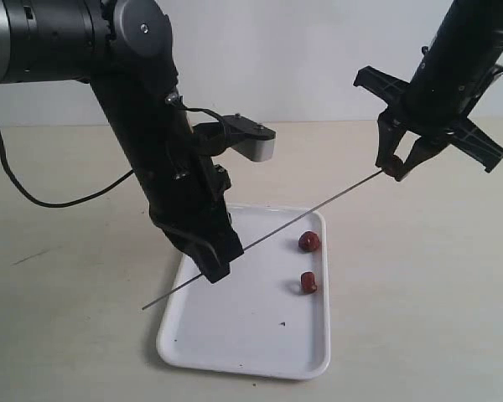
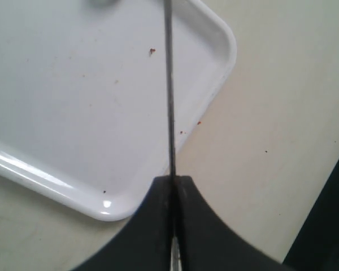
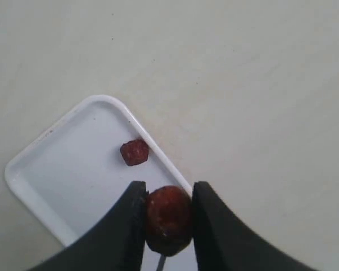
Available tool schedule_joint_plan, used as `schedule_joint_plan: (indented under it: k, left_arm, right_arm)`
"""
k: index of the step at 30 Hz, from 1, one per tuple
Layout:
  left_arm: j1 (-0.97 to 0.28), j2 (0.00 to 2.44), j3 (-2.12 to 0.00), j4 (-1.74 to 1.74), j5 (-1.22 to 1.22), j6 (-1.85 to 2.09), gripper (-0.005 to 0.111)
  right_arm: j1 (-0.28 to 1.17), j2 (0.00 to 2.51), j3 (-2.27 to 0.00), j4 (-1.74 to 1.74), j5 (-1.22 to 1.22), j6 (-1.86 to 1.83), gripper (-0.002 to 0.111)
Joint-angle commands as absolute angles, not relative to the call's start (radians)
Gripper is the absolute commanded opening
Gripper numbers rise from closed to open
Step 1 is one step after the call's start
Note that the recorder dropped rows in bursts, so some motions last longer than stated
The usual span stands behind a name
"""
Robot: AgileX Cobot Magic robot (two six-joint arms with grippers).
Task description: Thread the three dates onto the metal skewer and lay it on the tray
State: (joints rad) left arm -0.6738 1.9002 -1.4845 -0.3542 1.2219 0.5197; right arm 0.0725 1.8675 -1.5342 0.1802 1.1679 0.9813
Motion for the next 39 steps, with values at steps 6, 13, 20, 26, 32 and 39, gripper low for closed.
schedule_joint_plan:
  k: [6, 13, 20, 26, 32, 39]
  left_arm:
    - [-0.679, 1.896, -1.492, -0.358, 1.221, 0.519, 0.000]
    - [-0.679, 1.896, -1.492, -0.358, 1.221, 0.519, 0.000]
    - [-0.679, 1.899, -1.492, -0.360, 1.221, 0.518, 0.000]
    - [-0.679, 1.899, -1.492, -0.366, 1.221, 0.515, 0.000]
    - [-0.679, 1.899, -1.492, -0.377, 1.221, 0.515, 0.000]
    - [-0.679, 1.899, -1.492, -0.377, 1.221, 0.513, 0.000]
  right_arm:
    - [0.070, 1.869, -1.542, 0.185, 1.172, 0.961, 0.027]
    - [0.070, 1.869, -1.542, 0.185, 1.172, 0.961, 0.027]
    - [0.070, 1.844, -1.542, 0.180, 1.140, 0.958, 0.027]
    - [0.070, 1.838, -1.542, 0.180, 1.137, 0.942, 0.027]
    - [0.070, 1.838, -1.542, 0.174, 1.155, 0.922, 0.027]
    - [0.070, 1.838, -1.542, 0.174, 1.176, 0.918, 0.027]
